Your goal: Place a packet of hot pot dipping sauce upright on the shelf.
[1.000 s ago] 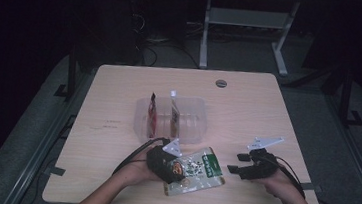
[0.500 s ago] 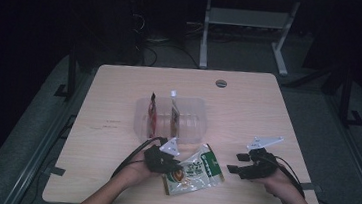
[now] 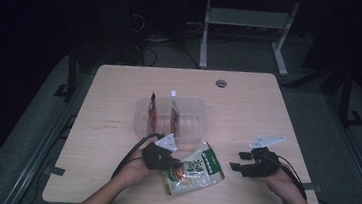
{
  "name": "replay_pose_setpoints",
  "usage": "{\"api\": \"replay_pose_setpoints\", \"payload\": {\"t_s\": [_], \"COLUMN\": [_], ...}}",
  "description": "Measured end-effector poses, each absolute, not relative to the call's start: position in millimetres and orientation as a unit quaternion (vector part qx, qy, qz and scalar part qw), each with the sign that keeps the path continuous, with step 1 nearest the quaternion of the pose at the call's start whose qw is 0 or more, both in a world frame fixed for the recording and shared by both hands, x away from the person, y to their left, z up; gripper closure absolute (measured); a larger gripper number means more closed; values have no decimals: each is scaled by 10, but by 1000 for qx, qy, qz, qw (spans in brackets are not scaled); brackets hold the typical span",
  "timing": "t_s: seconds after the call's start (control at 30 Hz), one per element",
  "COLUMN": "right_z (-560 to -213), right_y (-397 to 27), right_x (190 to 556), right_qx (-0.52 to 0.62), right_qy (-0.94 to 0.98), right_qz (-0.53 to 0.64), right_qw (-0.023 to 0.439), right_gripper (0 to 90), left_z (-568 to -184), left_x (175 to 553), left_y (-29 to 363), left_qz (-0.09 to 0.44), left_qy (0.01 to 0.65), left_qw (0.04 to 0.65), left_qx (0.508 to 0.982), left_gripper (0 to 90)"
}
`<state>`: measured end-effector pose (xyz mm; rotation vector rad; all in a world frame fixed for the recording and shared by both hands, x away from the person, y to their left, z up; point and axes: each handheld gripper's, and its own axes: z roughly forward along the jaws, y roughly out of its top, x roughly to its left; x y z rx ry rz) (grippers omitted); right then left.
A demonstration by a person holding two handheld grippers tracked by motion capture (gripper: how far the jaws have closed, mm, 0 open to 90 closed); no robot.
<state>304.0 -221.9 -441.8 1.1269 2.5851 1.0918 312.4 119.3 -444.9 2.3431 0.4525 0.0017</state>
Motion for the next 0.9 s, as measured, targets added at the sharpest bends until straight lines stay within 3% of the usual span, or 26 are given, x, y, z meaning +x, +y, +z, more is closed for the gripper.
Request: {"api": "replay_pose_setpoints", "payload": {"t_s": [0.2,0.57,0.9], "right_z": [-4402,-4128,-4092], "right_y": [-2234,-2083,-1792], "right_x": [3106,3074,3188], "right_qx": [377,322,297], "right_qy": [855,827,823], "right_qz": [356,457,477], "right_qw": [30,-66,-83], "right_gripper": [440,366,326], "left_z": [-4303,-4111,-4036], "left_x": [3082,2991,2943], "left_y": [1283,1366,1371], "left_qz": [3,32,46], "left_qy": [173,150,137], "left_qw": [392,410,427], "left_qx": [903,899,893], "left_gripper": [896,896,896]}}
